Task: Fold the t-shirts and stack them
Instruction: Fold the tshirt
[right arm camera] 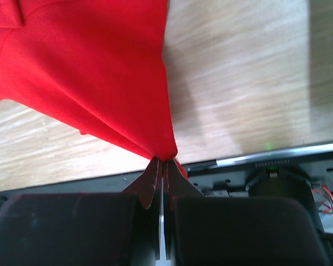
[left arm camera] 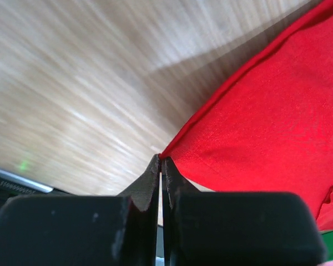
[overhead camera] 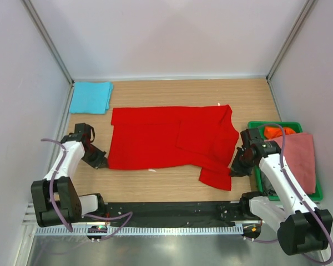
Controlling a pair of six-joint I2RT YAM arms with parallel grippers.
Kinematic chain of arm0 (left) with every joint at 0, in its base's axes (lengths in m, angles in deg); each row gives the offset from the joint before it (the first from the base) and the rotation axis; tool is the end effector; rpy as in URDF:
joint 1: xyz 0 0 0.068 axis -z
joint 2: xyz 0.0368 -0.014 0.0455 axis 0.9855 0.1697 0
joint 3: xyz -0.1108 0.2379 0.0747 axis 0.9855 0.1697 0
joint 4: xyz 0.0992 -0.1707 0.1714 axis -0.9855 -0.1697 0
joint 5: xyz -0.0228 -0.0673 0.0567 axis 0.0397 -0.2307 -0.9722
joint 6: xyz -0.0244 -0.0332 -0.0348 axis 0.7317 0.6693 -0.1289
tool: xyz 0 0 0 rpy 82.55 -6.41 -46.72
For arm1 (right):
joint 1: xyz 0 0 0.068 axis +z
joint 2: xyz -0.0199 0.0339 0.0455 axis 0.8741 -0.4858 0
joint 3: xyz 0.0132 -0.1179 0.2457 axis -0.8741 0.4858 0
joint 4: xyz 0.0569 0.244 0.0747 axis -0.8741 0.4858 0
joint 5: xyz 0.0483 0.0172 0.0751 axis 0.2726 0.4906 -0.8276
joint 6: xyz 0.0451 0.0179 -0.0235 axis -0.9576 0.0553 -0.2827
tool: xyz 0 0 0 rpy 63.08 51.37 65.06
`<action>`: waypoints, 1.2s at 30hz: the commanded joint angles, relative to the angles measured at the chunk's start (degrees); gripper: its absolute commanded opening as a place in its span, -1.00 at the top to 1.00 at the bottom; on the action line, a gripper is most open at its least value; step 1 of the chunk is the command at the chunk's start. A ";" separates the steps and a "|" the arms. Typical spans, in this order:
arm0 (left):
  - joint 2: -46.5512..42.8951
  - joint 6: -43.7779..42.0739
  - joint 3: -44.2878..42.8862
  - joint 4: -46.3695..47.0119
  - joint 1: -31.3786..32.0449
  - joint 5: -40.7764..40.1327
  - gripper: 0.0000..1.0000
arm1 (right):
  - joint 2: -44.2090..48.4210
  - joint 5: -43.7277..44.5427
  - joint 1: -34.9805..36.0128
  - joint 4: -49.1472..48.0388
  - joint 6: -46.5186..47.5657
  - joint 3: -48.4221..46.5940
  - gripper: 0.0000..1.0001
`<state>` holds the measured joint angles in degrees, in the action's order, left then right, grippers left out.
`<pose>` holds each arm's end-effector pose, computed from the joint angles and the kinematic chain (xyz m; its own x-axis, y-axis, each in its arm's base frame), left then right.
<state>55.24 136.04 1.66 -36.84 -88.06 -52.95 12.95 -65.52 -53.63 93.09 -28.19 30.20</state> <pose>0.1987 0.0251 0.1948 -0.5178 -0.8535 -0.0588 -0.8370 0.5197 -0.1715 0.1474 0.0225 0.2250 -0.8876 0.4369 -0.1459 0.4032 0.8901 0.2125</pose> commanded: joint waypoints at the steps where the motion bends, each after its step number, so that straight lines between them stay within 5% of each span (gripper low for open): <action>1: -2.68 -1.72 0.77 -4.85 -0.34 -2.93 1.00 | 1.17 -1.18 0.25 5.61 1.65 -3.57 0.97; 10: 0.12 -4.17 -9.75 -5.13 0.71 -1.53 1.00 | -4.53 0.39 0.16 5.71 3.15 -11.99 0.97; 24: 25.68 -6.90 -35.07 1.47 1.07 2.16 1.00 | -35.38 -2.06 -3.97 -4.58 3.85 -39.50 0.98; 36: 37.65 -7.34 -45.63 1.12 0.98 2.07 1.00 | -53.48 -8.29 -6.08 -5.55 2.72 -56.56 0.98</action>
<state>91.59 129.65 -40.90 -36.01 -87.04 -50.52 -38.50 -70.87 -59.61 88.61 -25.02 -22.19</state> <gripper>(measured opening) 0.005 0.029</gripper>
